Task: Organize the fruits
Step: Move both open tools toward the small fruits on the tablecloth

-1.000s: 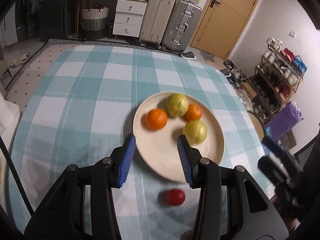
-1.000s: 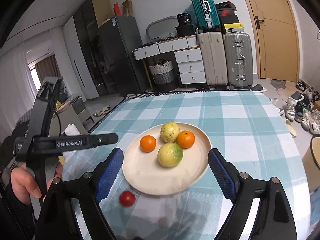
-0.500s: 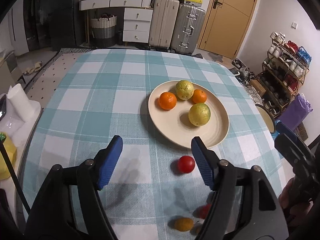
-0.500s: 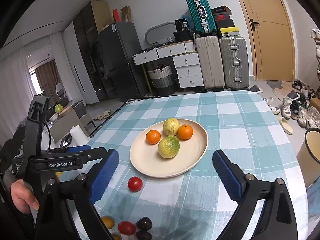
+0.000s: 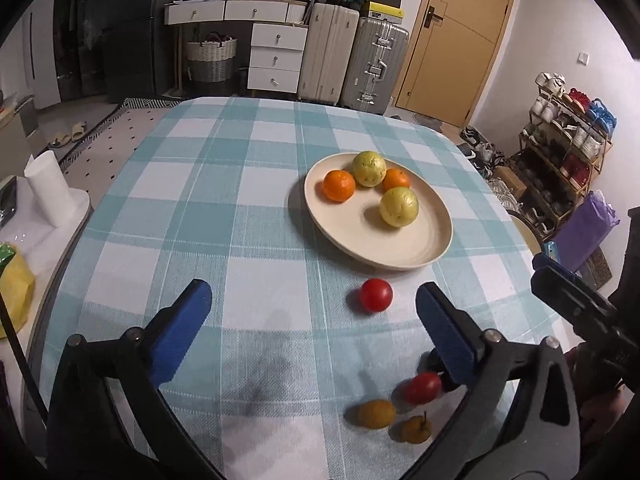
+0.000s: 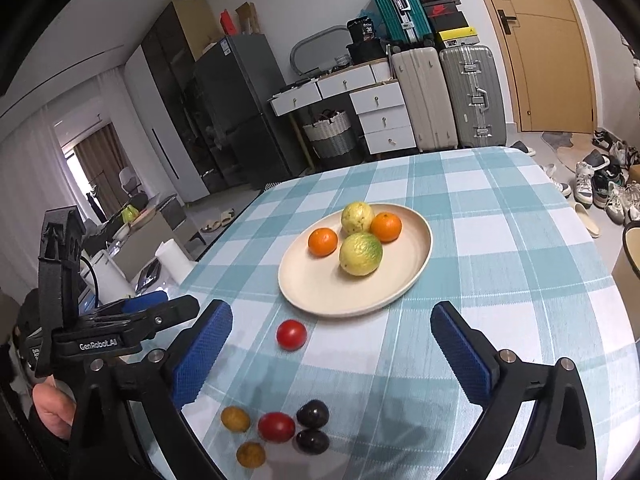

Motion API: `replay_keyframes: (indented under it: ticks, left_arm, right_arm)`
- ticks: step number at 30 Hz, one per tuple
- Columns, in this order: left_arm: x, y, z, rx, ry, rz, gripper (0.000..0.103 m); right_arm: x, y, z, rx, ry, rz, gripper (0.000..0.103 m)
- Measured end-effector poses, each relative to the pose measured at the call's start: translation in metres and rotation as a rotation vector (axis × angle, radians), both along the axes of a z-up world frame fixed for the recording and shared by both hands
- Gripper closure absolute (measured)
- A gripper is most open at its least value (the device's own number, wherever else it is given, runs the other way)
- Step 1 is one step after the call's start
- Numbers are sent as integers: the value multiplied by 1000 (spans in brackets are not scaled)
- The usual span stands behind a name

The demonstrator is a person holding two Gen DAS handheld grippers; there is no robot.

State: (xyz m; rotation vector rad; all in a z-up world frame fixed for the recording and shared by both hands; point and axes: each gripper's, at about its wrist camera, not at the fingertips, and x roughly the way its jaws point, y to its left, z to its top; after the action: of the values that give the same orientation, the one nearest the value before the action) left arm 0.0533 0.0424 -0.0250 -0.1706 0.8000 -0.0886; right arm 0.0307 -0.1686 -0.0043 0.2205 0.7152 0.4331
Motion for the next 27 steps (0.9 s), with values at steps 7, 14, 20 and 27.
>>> replay_keyframes:
  ticks: [7,14,20,27]
  left_arm:
    - [-9,-2,-23,-3,65,-31,1]
    - [-24,-18,-42,21,86,-143,1]
    - [-33,-21,-54,5,107,-162,1]
    - [-36,-29,-63,34,132,-221,1]
  right_arm:
    - [-9,4,-10,-23,29,14,1]
    - [-14,8,-15,-22,52,30,1]
    - [-17,10,-15,-17,52,37,1]
    - [-21,9,-16,-15,54,43,1]
